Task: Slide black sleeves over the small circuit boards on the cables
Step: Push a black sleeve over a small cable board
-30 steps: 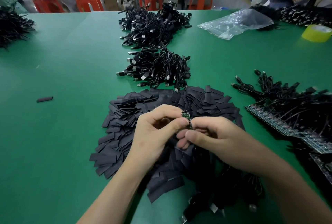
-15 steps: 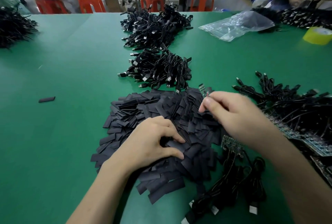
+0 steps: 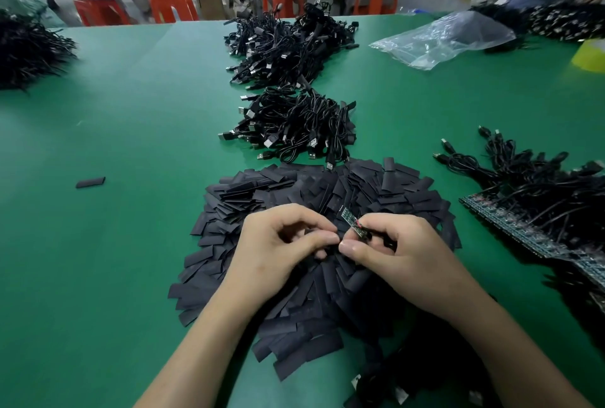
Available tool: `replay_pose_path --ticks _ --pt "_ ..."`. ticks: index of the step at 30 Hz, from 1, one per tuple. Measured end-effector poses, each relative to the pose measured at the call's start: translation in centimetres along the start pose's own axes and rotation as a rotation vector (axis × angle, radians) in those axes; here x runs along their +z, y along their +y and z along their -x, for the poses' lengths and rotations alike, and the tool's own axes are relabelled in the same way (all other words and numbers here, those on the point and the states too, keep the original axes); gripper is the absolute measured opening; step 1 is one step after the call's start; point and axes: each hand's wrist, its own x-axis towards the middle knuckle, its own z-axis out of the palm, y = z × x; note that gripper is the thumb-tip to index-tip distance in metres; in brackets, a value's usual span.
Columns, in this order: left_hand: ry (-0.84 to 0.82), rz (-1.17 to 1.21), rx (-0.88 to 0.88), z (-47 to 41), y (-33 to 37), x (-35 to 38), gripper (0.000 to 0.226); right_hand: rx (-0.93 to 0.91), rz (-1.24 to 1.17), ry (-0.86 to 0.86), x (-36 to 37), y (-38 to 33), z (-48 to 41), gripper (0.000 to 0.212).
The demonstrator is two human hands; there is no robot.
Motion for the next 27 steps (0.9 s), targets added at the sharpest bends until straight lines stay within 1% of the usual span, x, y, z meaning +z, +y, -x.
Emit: replay_pose_path --ticks 3,5,6,10,12,15,18,22,27 --pt "0.009 0.113 -0.031 0.11 -0.15 0.66 0.012 0.014 -0.016 0.042 0.36 0.24 0.02 0.015" --pt "0.018 0.18 -0.035 0.22 0.03 1.04 0.008 0.01 -0.034 0.032 0.49 0.47 0.12 0.021" --pt "0.02 0.162 -0.011 0.27 0.07 1.1 0.006 0.004 -0.045 0.036 0.55 0.52 0.17 0.024" --pt "0.036 -0.252 0.304 0.2 -0.04 0.96 0.023 -0.005 -0.081 0.091 0.66 0.61 0.19 0.03" --pt "0.055 -0.309 0.345 0.23 -0.02 1.02 0.024 -0.012 -0.053 0.087 0.75 0.65 0.23 0.03" --pt "0.092 -0.315 0.333 0.31 -0.2 0.93 0.021 -0.013 -0.018 0.121 0.87 0.59 0.36 0.028" --pt "0.155 -0.274 0.284 0.08 -0.31 0.49 0.019 0.0 0.031 0.152 0.75 0.48 0.4 0.037" --pt "0.197 -0.227 0.242 0.01 -0.41 0.2 0.018 -0.056 0.254 0.169 0.93 0.56 0.36 0.037" --pt "0.188 -0.209 0.231 -0.05 -0.6 0.25 0.016 -0.081 0.269 0.127 0.99 0.73 0.33 0.039"
